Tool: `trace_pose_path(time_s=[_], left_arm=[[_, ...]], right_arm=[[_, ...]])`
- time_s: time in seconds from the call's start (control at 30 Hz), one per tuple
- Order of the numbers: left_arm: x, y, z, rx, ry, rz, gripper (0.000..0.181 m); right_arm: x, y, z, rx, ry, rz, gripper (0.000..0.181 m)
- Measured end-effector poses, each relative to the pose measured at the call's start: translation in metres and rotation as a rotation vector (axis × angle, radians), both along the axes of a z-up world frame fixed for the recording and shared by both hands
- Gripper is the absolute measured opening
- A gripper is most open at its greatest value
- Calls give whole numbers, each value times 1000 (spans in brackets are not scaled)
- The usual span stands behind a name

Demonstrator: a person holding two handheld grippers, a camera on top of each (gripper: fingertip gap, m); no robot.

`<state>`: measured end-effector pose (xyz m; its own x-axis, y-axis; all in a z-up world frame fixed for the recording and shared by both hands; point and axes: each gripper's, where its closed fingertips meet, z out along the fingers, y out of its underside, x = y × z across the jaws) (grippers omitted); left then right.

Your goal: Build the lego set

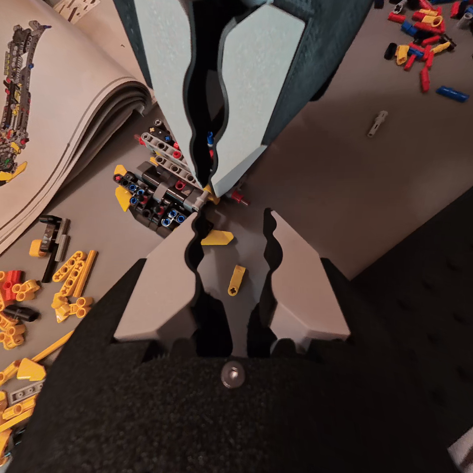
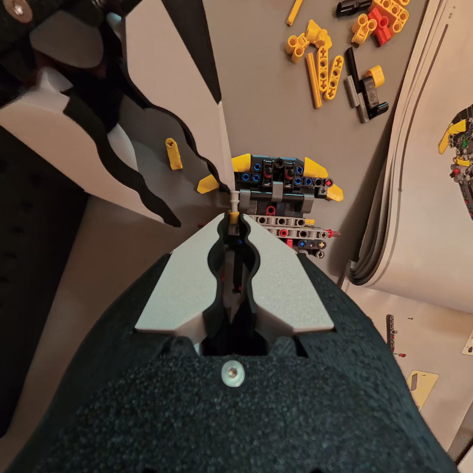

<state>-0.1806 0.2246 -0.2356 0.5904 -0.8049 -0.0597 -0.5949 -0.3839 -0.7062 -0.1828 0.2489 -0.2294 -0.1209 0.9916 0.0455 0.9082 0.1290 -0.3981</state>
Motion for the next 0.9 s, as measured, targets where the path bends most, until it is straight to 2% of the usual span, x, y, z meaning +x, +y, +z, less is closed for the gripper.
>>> trace_pose_path(time_s=[0.27,0.43,0.67,0.9], left_arm=[[-2,3,0,15,11,28,39],[-6,2,3,46,12,50,50],[-4,4,5,40,-5,42,45],[6,1,9,25,-38,34,50]], right_arm=[[0,0,-2,-18,-38,5,6],[1,-1,-3,-13,-57,19,6],[3,1,-5,-5,-73,11,6],[6,2,-3,4,-79,-1,6]])
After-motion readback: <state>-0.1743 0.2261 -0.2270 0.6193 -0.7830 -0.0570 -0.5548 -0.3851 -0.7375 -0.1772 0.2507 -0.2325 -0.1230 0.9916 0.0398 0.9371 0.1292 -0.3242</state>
